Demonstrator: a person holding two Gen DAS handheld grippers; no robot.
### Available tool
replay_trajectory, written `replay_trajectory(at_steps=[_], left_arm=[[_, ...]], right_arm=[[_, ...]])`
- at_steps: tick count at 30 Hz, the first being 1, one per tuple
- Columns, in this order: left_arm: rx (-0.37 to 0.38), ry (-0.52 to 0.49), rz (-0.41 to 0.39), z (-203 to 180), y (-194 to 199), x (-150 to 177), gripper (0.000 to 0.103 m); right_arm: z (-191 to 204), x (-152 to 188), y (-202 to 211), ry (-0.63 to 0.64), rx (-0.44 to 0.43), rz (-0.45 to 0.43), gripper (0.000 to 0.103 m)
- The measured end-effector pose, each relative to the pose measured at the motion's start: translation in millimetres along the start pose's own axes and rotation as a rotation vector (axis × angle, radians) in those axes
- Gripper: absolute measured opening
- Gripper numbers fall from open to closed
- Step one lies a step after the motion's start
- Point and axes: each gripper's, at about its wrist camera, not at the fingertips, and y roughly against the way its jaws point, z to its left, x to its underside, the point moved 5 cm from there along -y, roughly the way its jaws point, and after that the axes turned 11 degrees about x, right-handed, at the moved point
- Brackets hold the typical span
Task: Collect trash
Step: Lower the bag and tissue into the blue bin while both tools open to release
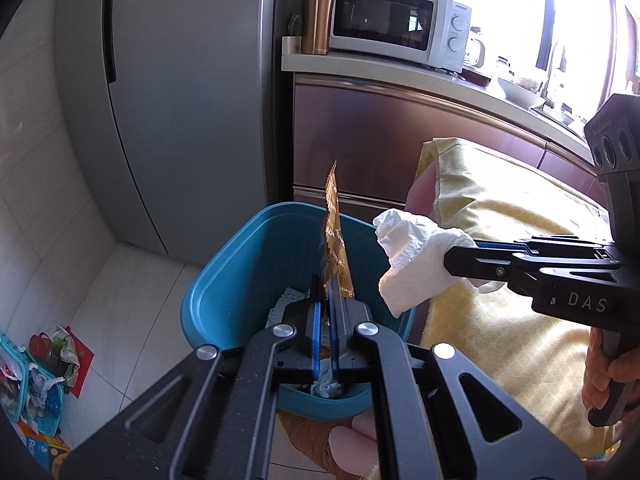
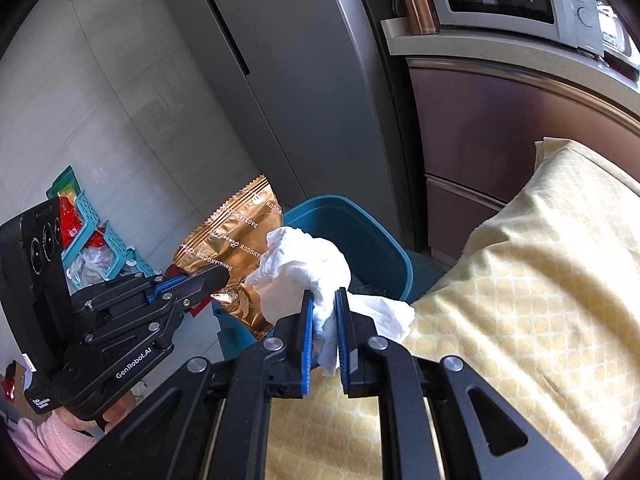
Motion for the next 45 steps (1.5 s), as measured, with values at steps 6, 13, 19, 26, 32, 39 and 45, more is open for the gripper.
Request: replay_trajectory(at_steps=[6,13,19,26,32,39,45], left_arm=[[-0.005,0.007,0.009,2.9,-5.3,2.2,0.004],[-0.007,0.012,0.016,5.6,-9.8,3.8,0.004],[-0.01,0.015,0.023,7.9,-13.3,5.6,0.004],[-0.012,0.017,0.032,10.8,-17.5,7.6,0.004],[-0.013,0.022,0.041,12.7,-21.7,9.7,0.004],[-0.012,0.028,0.049,16.0,-24.3,12.1,0.004],[-0.014,0.031,0.056,19.1,-27.5,13.4,0.004]], right_arm=[[2.5,-1.2,-7.2,0.007,0.005,0.013,0.011],[4.8,-0.4,-13.9,0.015,0.01,0.027,0.011],[7.5,-1.4,-19.6,0.018,0.014,0.038,0.011],[10.5,-0.7,-23.9,0.022,0.017,0.044,0.011],[13.8,0.2,-27.6,0.023,0.021,0.053,0.011],[17.1,0.0,-30.7,0.031,0.024,0.062,0.011],[16.5,-0.7,-33.0,0.037,0.023,0.072,0.012]])
